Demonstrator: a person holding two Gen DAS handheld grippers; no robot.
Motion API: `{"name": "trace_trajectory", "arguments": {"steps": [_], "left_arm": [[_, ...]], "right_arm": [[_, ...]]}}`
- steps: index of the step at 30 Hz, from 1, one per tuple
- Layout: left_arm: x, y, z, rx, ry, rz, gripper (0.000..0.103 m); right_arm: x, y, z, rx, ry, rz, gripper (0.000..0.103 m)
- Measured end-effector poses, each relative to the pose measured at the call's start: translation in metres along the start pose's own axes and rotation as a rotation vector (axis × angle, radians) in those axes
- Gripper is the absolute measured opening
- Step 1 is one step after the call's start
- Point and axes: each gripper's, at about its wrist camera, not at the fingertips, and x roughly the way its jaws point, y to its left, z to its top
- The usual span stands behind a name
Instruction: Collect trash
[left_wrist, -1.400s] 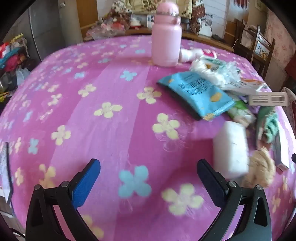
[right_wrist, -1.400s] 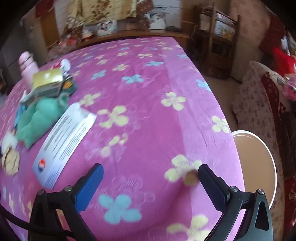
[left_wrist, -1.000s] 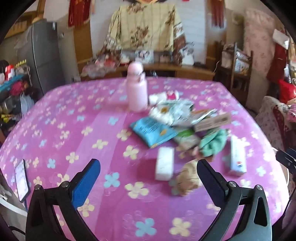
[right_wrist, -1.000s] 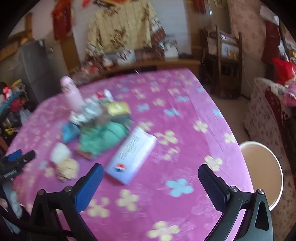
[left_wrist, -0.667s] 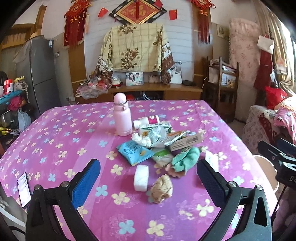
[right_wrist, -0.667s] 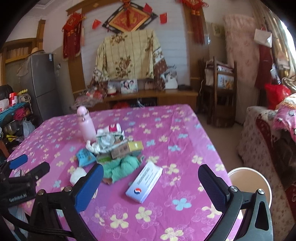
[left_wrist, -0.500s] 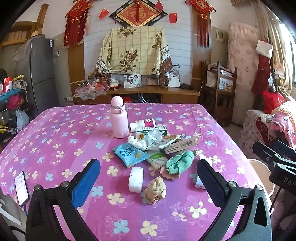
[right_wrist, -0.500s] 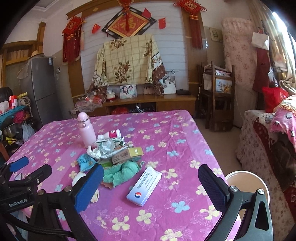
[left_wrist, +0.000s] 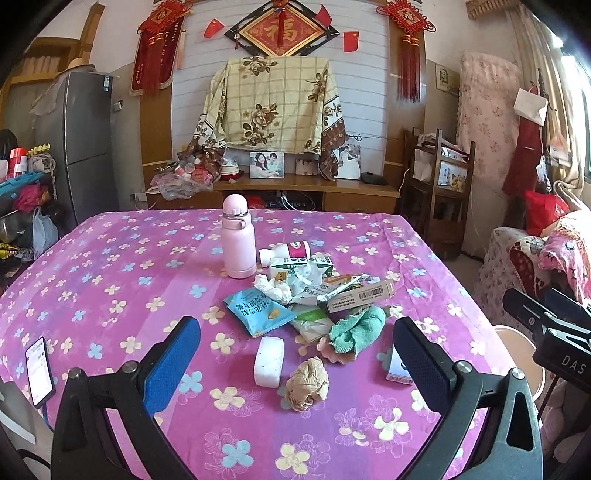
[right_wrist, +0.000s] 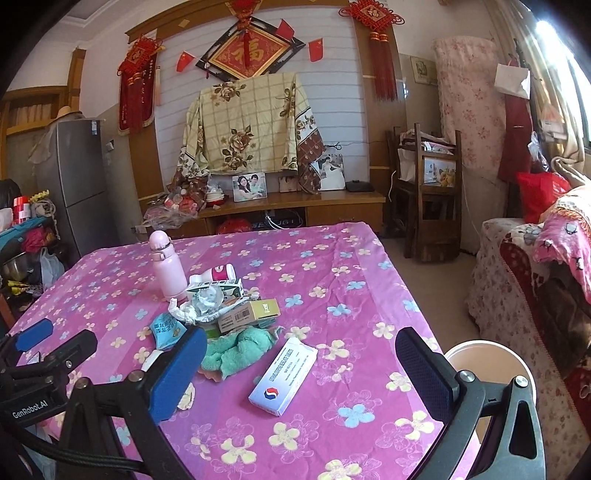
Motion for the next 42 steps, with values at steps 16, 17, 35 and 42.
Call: {"name": "trace_trajectory", "arguments": {"steps": [16, 17, 35, 42], "left_arm": [[0.001, 0.005, 0.000, -0.004, -0.018, 0.014, 0.103], [0.001, 0.006, 0.000, -0.003, -0.019, 0.014, 0.103], [0.003, 0.008, 0.001, -0.010, -0.024, 0.012, 0.103], [0.006, 0.009, -0.001, -0.011, -0.024, 0.018, 0.103]], "right_arm": [[0.003, 0.006, 0.002, -0.021, -0.015, -0.012, 0.103], [0.003, 0.006, 0.002, -0.024, -0.015, -0.014, 0.103], [0.006, 0.010, 0.004, -0.034, -0.014, -0.017, 0.103], [0.008, 0.012, 0.002, -0.038, -0.010, -0.023, 0.103]]}}
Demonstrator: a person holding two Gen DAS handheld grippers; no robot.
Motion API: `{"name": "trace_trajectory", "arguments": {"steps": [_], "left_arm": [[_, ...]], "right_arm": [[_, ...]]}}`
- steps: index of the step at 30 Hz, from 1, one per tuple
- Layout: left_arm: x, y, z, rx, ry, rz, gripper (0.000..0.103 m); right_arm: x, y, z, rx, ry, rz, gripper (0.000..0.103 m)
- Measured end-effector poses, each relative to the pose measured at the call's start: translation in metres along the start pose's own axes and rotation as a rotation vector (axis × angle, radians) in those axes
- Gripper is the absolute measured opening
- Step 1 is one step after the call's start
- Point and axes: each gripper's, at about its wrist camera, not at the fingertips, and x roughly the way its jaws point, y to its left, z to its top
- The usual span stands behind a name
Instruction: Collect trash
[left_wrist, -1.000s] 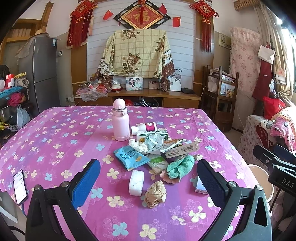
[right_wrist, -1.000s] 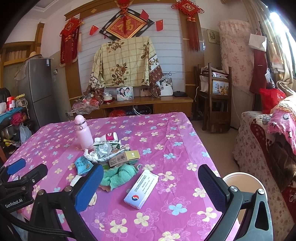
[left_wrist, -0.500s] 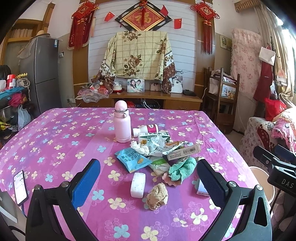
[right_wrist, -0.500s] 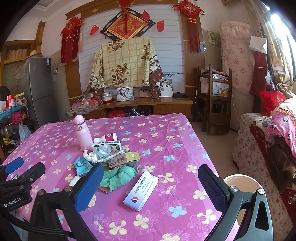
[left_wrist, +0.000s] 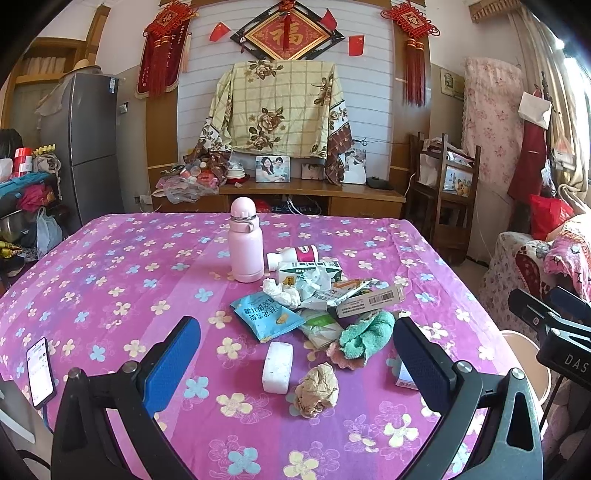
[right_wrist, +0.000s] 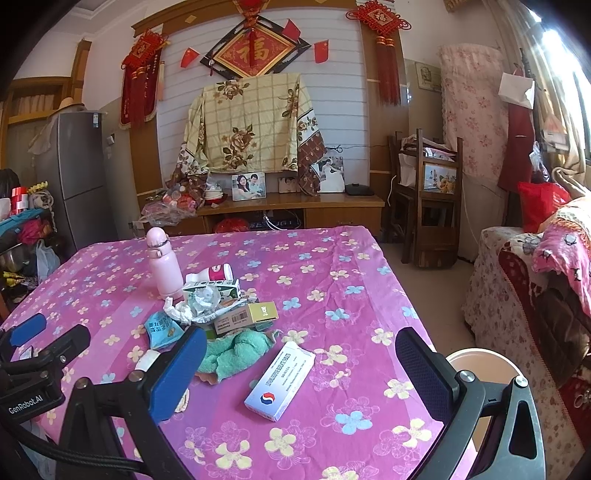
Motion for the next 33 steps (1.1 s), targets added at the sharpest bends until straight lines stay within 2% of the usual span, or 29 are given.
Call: {"name": "trace_trajectory", "arguments": {"steps": [33], "left_arm": [[0.011, 0.004, -0.011, -0.016, 0.036, 0.003, 0.103]], "right_arm": [[0.009, -0.005, -0.007, -0.008, 0.027, -0.003, 0.103]]}}
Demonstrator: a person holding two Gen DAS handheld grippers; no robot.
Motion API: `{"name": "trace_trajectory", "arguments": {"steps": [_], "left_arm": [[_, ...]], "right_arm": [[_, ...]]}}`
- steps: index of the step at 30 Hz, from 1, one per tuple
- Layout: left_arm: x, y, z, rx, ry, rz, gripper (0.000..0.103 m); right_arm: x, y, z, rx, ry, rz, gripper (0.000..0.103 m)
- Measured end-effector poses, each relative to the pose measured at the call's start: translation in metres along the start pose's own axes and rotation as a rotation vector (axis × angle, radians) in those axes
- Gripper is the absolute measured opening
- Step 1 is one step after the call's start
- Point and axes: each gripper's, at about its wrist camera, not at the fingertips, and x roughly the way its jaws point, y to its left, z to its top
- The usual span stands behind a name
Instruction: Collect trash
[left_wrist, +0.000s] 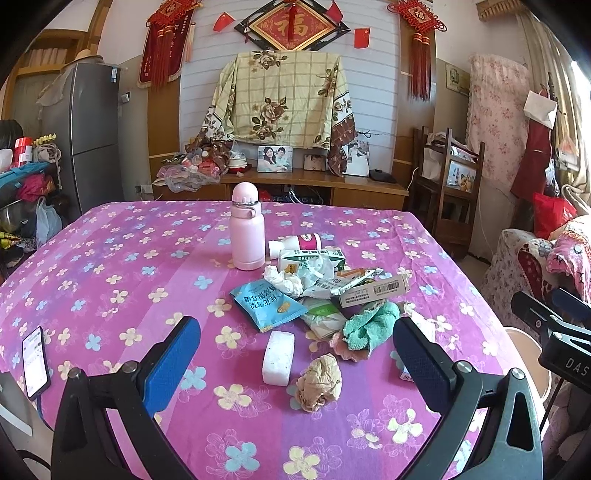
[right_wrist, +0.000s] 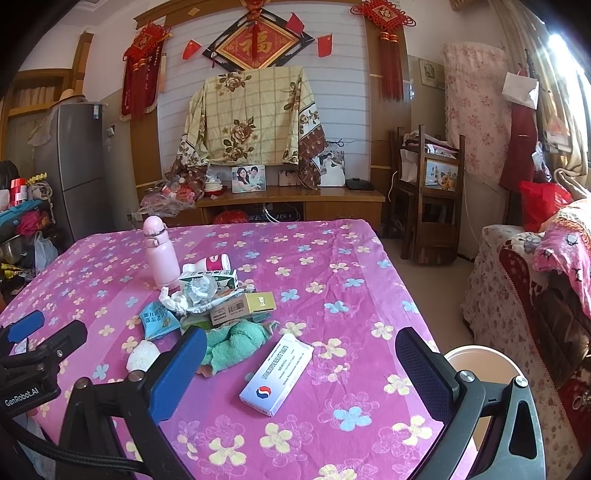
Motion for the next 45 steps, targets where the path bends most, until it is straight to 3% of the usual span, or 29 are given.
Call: {"name": "trace_trajectory", "arguments": {"steps": [35, 41, 45], "left_arm": [[0.032, 0.013, -0.010, -0.009, 0.077, 0.030, 0.103], [0.042, 0.032, -0.012, 0.005, 0.119, 0.049, 0.103], [0.050, 0.044, -0.017, 0.020, 0.161, 0.054, 0.103]], "right_arm": [[0.029, 0.004, -0.013, -0.041, 0.095, -0.001, 0.103], [0.052, -0.004, -0.020, -0.026, 0.203, 0.033, 0.103], [0.068, -0.012, -0.027, -0.018, 0.263, -0.020, 0.103]]}}
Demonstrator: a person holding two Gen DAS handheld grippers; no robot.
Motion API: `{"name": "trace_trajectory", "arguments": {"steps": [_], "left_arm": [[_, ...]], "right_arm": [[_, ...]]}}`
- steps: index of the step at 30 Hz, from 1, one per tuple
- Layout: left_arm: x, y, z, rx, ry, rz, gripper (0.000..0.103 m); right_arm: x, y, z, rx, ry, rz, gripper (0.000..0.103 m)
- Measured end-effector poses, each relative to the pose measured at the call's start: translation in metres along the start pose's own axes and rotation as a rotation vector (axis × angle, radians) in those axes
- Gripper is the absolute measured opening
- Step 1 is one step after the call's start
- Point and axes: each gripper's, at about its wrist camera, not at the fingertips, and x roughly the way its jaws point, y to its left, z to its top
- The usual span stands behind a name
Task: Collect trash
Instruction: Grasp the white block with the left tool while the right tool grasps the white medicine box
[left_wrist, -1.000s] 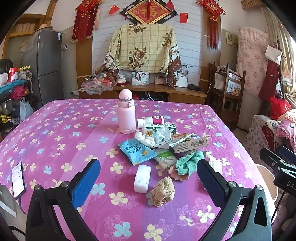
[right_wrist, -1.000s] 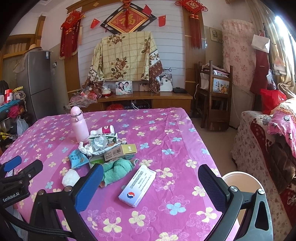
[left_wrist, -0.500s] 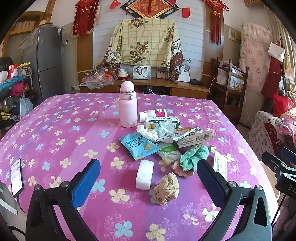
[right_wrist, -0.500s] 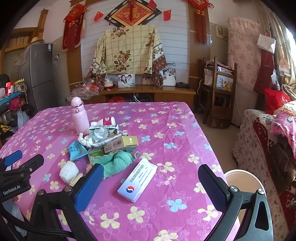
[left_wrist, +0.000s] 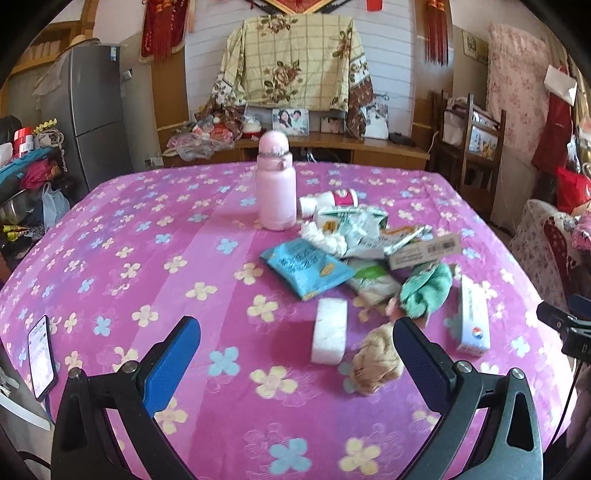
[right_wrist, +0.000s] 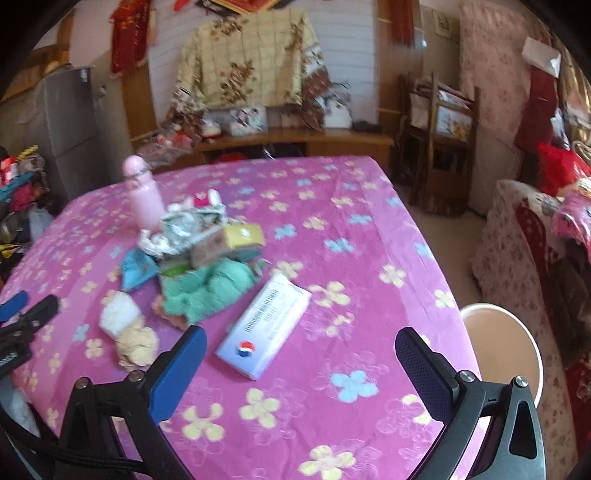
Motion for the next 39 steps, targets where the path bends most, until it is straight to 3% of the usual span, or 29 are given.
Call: {"name": "trace_trajectory", "arguments": {"steps": [5, 10, 16, 22, 24, 27, 28, 29, 31, 35, 39], "left_arm": [[0.016, 0.002, -0.004, -0.009, 0.080, -0.055, 0.103], [0.031, -0.004, -0.009, -0.009, 0.141, -0.134, 0.103], [0.049, 0.003, -0.006, 0.008, 0.171, -0.097, 0.103], [0.083, -0.004, 0.010, 0.033, 0.225, -0.068, 0.102], [0.097, -0.013, 0.013, 0.066, 0.250, -0.055, 0.095], [0.116, -0.025, 0.012, 0.107, 0.304, -0.066, 0.059], [0.124, -0.027, 0.010, 0.108, 0.337, -0.084, 0.042], [0.127, -0.026, 0.009, 0.099, 0.356, -0.105, 0.035], [0.129, -0.023, 0.007, 0.062, 0.359, -0.153, 0.030], [0.106, -0.017, 0.011, 0.042, 0.317, -0.182, 0.029], [0.074, -0.031, 0.021, 0.070, 0.277, -0.235, 0.029]], "right_arm": [[0.018, -0.003, -0.006, -0.016, 0.057, 0.025, 0.103], [0.049, 0.008, -0.008, -0.023, 0.178, 0.091, 0.103], [0.076, 0.021, -0.003, 0.001, 0.213, 0.140, 0.103], [0.110, 0.032, 0.012, 0.022, 0.237, 0.130, 0.102], [0.118, 0.037, 0.015, 0.002, 0.242, 0.122, 0.100], [0.129, 0.035, 0.011, -0.006, 0.272, 0.109, 0.082], [0.131, 0.030, 0.010, 0.010, 0.281, 0.137, 0.074], [0.130, 0.025, 0.009, 0.029, 0.273, 0.159, 0.066], [0.127, 0.018, 0.008, 0.034, 0.275, 0.162, 0.064], [0.117, 0.000, -0.001, 0.050, 0.278, 0.207, 0.058], [0.092, -0.025, -0.008, 0.033, 0.232, 0.181, 0.058]]}}
